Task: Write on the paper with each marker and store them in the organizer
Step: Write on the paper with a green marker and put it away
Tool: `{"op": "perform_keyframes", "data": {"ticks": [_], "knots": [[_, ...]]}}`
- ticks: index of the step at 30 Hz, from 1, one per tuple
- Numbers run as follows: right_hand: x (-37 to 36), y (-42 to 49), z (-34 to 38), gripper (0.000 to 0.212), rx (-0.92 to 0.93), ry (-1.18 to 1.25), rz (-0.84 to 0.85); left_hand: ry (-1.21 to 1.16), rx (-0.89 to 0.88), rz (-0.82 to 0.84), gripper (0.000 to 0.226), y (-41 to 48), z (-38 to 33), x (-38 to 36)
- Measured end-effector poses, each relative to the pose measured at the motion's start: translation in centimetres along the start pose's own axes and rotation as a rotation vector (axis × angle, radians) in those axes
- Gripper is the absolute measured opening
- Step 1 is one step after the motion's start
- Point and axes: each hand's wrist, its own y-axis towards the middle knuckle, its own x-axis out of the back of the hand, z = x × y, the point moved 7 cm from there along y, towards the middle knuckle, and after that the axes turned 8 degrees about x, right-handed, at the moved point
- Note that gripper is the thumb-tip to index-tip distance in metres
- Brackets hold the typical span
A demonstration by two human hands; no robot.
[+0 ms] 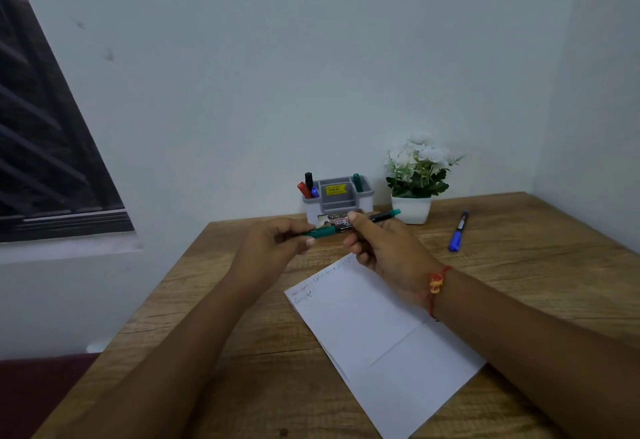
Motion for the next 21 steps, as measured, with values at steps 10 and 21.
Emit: {"op": "perform_keyframes", "data": {"ticks": [10,21], "knots": [[-0.7,0.2,0.5,0.03,-0.025,0.142,0.088,-0.136,-0.004,-0.095,0.02,-0.1,-0.5,0.9],[1.1,0.4,2.8,0.032,0.505,-1.157,0.099,-0.08,-0.164,-0.532,0.021,1.5,-4.9,3.1]]}}
